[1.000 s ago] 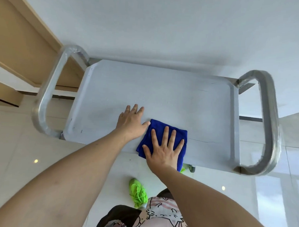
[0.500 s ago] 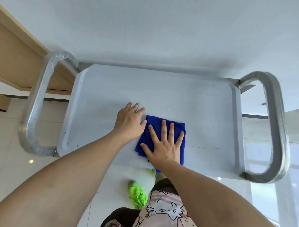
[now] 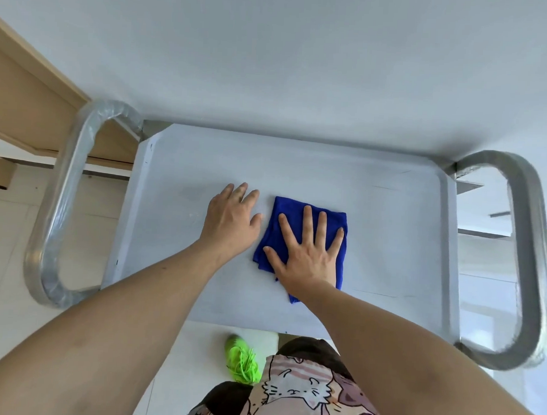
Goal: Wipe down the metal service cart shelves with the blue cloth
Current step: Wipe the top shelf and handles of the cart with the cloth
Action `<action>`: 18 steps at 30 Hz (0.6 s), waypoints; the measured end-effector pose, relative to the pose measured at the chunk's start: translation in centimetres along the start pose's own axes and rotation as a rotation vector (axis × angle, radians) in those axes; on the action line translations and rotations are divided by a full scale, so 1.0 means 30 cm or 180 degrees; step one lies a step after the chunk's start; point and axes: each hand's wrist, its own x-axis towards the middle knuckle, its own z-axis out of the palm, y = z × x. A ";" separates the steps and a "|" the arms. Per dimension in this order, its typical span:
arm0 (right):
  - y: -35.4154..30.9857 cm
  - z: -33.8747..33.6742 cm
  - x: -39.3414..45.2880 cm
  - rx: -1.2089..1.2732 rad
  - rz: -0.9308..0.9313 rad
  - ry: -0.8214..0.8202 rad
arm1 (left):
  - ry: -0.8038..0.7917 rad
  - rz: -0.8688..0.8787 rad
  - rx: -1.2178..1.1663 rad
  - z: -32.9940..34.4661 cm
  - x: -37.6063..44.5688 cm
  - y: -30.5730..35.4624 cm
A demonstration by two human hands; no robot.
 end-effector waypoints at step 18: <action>0.005 -0.094 0.327 -0.0067 -0.0003 0.0228 | -0.0257 -0.0042 0.0243 0.015 0.068 -0.049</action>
